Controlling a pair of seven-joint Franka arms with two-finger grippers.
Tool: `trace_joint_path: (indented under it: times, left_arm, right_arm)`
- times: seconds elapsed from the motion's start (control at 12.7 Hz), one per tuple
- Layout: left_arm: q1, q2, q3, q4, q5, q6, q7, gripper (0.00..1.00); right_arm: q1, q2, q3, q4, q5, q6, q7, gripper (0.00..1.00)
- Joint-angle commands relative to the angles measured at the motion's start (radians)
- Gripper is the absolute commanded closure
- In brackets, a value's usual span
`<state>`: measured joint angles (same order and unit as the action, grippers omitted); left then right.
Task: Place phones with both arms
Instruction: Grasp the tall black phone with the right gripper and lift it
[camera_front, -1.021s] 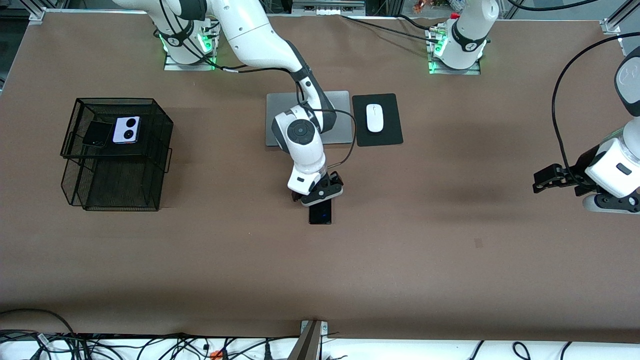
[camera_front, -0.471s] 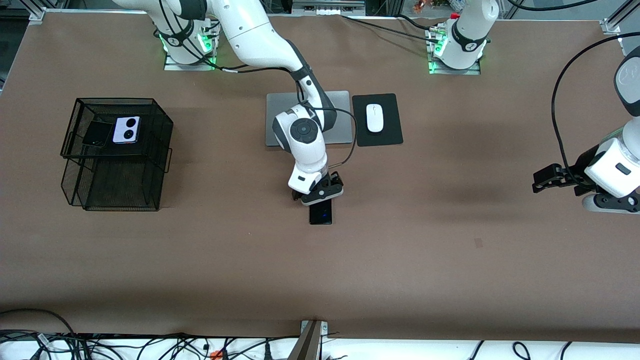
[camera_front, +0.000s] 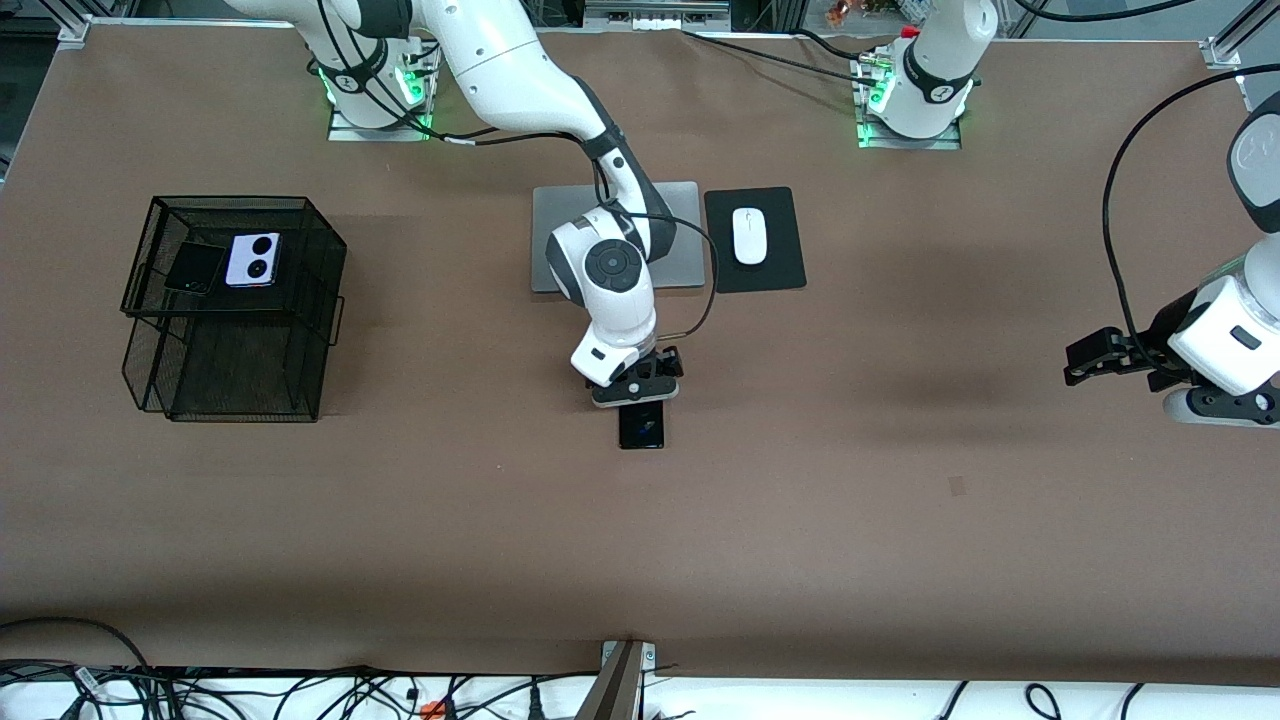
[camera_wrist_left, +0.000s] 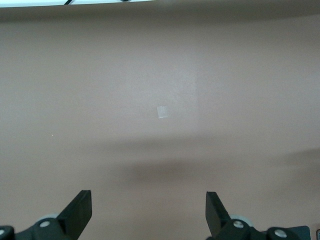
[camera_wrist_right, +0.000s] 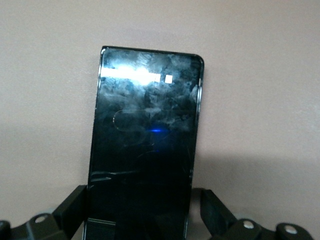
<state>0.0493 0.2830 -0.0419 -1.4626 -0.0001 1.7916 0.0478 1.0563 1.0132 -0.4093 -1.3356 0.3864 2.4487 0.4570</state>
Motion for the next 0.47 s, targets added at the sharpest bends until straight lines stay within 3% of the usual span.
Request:
trace_joint_path:
  times: [0.0, 0.24, 0.39]
  left_arm:
    - [-0.003, -0.021, -0.001, -0.018, 0.017, -0.008, 0.014, 0.00]
    - [-0.003, -0.021, -0.001, -0.018, 0.017, -0.008, 0.012, 0.00]
    - [-0.008, -0.019, -0.001, -0.018, 0.015, -0.008, 0.012, 0.00]
  right_arm:
    - [0.027, 0.010, -0.002, -0.008, -0.021, -0.023, 0.037, 0.01]
    - [0.030, 0.018, 0.000, -0.008, -0.037, -0.022, 0.038, 0.01]
    - [0.028, 0.018, 0.000, -0.008, -0.047, -0.020, 0.037, 0.40]
